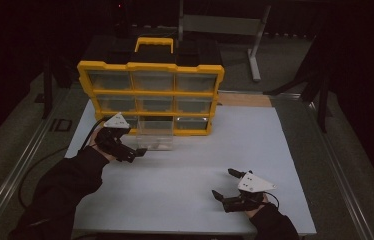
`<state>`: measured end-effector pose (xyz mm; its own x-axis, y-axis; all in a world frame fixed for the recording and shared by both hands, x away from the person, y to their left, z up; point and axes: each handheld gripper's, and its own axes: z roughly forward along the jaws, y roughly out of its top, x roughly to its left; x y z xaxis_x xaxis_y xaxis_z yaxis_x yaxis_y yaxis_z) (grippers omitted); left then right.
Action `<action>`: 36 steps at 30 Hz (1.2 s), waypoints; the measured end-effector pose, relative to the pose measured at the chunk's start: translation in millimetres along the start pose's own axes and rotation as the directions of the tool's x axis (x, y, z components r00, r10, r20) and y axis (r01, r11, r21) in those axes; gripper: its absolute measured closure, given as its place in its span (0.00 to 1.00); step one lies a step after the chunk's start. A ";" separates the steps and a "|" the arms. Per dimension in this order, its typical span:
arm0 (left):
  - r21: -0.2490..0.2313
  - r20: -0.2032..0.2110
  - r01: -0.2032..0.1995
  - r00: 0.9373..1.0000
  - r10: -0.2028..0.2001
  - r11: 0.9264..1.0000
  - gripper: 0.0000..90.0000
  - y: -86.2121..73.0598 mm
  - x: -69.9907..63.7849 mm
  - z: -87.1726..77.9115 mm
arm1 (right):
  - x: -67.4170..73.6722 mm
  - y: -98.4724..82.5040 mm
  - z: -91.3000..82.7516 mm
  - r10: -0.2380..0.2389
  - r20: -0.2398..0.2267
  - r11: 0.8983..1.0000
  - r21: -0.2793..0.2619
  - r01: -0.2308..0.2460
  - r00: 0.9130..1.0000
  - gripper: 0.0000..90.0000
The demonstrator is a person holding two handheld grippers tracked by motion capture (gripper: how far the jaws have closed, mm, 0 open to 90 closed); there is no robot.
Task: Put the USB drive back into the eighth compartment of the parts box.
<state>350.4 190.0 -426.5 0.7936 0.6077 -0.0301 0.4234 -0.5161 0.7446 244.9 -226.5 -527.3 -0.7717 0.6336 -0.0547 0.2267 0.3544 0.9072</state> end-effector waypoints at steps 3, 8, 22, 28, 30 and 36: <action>-0.003 0.002 0.009 1.000 -0.009 1.000 0.00 -4.4 -0.5 -1.6 | 0.2 0.0 -0.2 0.005 -0.001 1.000 0.000 -0.005 1.000 0.10; -0.010 0.012 0.014 1.000 -0.013 1.000 0.00 -18.6 -2.3 -5.4 | 0.4 0.1 -0.2 0.003 0.000 1.000 -0.001 -0.003 1.000 0.10; -0.024 0.022 0.005 1.000 -0.005 1.000 0.00 -50.0 -10.5 -6.4 | 0.8 0.8 0.0 -0.005 0.000 1.000 -0.004 0.005 1.000 0.10; -0.020 0.028 -0.007 1.000 0.008 1.000 0.00 -64.2 -15.9 -4.1 | 1.5 0.8 0.4 -0.003 -0.002 1.000 -0.003 0.003 1.000 0.10; -0.019 0.029 -0.001 1.000 0.001 1.000 0.00 -69.5 -16.9 -3.5 | 1.5 0.4 0.5 0.000 -0.001 1.000 -0.003 -0.001 1.000 0.10; -0.016 0.034 0.005 0.999 -0.004 1.000 0.00 -85.6 -22.0 -2.7 | 1.6 0.4 0.6 0.001 -0.002 1.000 -0.004 -0.001 1.000 0.10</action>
<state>295.5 222.4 -487.8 0.8060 0.5892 -0.0557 0.4203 -0.5036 0.7548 244.1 -224.9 -527.3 -0.7727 0.6325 -0.0530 0.2253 0.3514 0.9087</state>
